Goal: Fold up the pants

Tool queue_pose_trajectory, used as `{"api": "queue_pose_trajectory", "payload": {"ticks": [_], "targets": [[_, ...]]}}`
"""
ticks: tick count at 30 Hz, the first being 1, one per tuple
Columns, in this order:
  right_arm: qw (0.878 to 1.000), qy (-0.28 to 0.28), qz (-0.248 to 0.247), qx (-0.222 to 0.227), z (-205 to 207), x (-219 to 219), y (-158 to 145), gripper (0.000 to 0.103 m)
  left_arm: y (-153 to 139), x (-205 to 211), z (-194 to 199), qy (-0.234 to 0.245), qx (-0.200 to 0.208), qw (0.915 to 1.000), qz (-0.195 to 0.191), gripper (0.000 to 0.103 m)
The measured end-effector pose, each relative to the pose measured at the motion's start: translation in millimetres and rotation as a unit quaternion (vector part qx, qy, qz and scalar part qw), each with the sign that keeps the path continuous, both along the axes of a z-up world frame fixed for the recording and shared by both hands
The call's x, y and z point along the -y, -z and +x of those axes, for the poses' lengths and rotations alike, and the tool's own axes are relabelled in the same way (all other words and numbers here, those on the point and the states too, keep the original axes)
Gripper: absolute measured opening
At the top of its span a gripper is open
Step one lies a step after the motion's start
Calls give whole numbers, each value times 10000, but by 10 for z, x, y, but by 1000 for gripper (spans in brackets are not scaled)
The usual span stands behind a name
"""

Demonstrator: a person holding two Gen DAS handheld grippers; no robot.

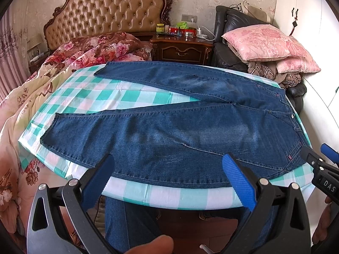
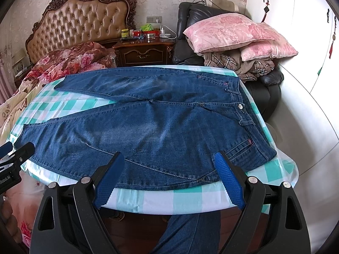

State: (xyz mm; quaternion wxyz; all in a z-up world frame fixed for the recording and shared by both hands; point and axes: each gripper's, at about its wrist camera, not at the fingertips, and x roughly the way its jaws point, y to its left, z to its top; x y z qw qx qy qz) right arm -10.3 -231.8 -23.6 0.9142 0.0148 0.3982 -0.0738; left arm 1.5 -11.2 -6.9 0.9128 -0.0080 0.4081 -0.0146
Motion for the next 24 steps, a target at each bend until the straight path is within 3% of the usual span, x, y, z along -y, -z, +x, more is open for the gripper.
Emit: {"api": "queue_pose_trajectory", "payload": {"ticks": [6, 10, 14, 17, 19, 24], "targets": [[9995, 254, 156, -74, 48, 241, 64, 83, 100, -11, 64, 7, -144, 9999, -66, 102], [9961, 239, 795, -282, 265, 603, 94, 84, 160, -63, 175, 221, -120, 9993, -282, 102], [9912, 862, 945, -352, 914, 1434, 117, 88, 274, -84, 323, 510, -176, 9977, -399, 102], [9808, 1380, 1216, -651, 1747, 2266, 266, 87, 409, -141, 512, 571, -492, 9951, -637, 102], [9766, 1623, 1130, -839, 2166, 2601, 353, 83, 519, -209, 655, 574, -699, 9918, -898, 101], [9734, 1592, 1261, -1056, 3170, 3152, 598, 75, 759, -395, 986, 297, -972, 9900, -974, 101]]}}
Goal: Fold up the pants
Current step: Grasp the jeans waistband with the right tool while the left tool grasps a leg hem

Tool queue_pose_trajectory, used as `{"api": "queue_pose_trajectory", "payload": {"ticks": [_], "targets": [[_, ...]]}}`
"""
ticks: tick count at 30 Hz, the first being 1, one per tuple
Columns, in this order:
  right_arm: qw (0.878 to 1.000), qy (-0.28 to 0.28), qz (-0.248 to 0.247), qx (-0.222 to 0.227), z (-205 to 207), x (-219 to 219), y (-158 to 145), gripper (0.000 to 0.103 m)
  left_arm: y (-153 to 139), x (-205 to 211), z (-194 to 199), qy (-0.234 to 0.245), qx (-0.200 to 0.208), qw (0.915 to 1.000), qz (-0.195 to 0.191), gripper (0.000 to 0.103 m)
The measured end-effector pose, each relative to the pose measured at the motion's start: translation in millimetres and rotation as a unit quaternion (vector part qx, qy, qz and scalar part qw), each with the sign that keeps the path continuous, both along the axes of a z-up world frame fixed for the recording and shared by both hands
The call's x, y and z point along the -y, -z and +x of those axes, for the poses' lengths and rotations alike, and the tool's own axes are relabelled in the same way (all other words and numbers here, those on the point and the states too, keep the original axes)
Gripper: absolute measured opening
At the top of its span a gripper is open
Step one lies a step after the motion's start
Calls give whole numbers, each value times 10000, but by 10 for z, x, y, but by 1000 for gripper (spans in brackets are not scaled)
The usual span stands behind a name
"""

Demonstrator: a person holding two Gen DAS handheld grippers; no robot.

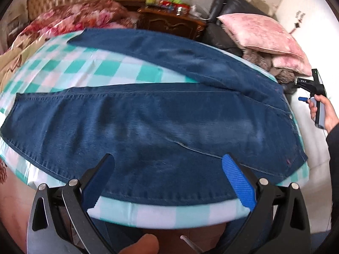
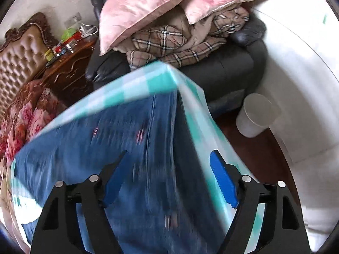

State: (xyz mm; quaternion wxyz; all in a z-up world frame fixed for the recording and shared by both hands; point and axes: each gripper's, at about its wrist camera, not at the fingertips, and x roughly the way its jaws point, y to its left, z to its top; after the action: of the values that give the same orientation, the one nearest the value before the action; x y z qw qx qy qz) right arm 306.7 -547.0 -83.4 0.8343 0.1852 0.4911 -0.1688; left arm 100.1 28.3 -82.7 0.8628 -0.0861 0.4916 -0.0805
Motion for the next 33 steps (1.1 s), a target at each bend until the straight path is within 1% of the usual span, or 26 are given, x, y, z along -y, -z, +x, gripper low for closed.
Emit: {"api": "queue_pose_trajectory", "payload": {"ticks": [2, 4, 5, 7, 9, 10, 11, 12, 13, 14, 16, 17, 18, 20, 21, 22, 23, 24, 25, 26, 27, 29, 30, 32, 33], "targets": [[9998, -135, -45, -148, 308, 65, 135, 73, 66, -105, 111, -119, -64, 9999, -6, 101], [9992, -203, -152, -323, 516, 117, 262, 73, 131, -219, 214, -265, -133, 9996, 37, 101], [9985, -271, -189, -436, 623, 136, 353, 70, 143, -262, 237, -311, -166, 9994, 27, 101], [9977, -377, -229, -514, 715, 154, 450, 63, 189, -367, 312, -471, -231, 9986, 28, 101], [9973, -478, -157, -526, 777, 167, 544, 46, 206, -451, 382, -562, -243, 9981, 28, 101], [9972, -506, -210, -512, 781, 155, 555, 38, 206, -484, 420, -584, -224, 9980, 21, 101], [9963, -615, -328, -505, 794, 122, 547, 22, 206, -498, 449, -594, -210, 9980, 19, 101], [9956, -783, -283, -421, 799, 89, 519, 13, 204, -522, 509, -580, -216, 9981, -12, 99], [9952, -801, -395, -392, 789, 72, 477, 8, 194, -541, 576, -538, -220, 9983, -86, 93], [9948, -872, -474, -229, 747, 35, 365, 8, 175, -538, 620, -508, -209, 9984, -130, 92], [9932, -1046, -479, 182, 616, -48, 115, 8, 107, -561, 820, -443, -138, 9986, -255, 90], [9912, -1146, -488, 446, 492, -123, -74, 7, 74, -595, 932, -455, -115, 9982, -373, 90], [9888, -1251, -413, 705, 366, -191, -247, 7, 11, -667, 1131, -522, -47, 9973, -507, 89], [9810, -1522, -332, 1160, 69, -365, -586, 7, -39, -773, 1447, -558, -30, 9950, -827, 88], [9765, -1649, -256, 1363, -89, -444, -728, 7, -34, -918, 1753, -696, -140, 9902, -1202, 84], [9712, -1798, -152, 1558, -253, -523, -860, 7, -20, -999, 1924, -786, -208, 9859, -1460, 77], [9633, -1999, -61, 1790, -487, -635, -1017, 7, 16, -1142, 2220, -920, -302, 9777, -1864, 74], [9582, -2128, -28, 1912, -661, -709, -1103, 7, 40, -1217, 2406, -1020, -361, 9731, -2033, 70], [9525, -2285, -3, 2012, -821, -796, -1189, 7, 87, -1324, 2663, -1151, -443, 9668, -2239, 63], [9457, -2466, 71, 2114, -1014, -886, -1259, 7, 126, -1391, 2832, -1230, -493, 9621, -2385, 60], [9407, -2600, 150, 2173, -1180, -957, -1300, 7, 209, -1489, 3111, -1339, -611, 9526, -2663, 57], [9340, -2784, 312, 2219, -1446, -1038, -1335, 7, 404, -1608, 3547, -1521, -883, 9300, -3229, 51], [9327, -2822, 388, 2214, -1522, -1065, -1338, 7, 463, -1638, 3687, -1586, -956, 9244, -3335, 50], [9293, -2931, 523, 2185, -1715, -1095, -1324, 7, 573, -1691, 3956, -1776, -1054, 9190, -3358, 47], [9278, -2976, 570, 2177, -1783, -1104, -1323, 7, 614, -1700, 4090, -1827, -1113, 9149, -3424, 45]]}}
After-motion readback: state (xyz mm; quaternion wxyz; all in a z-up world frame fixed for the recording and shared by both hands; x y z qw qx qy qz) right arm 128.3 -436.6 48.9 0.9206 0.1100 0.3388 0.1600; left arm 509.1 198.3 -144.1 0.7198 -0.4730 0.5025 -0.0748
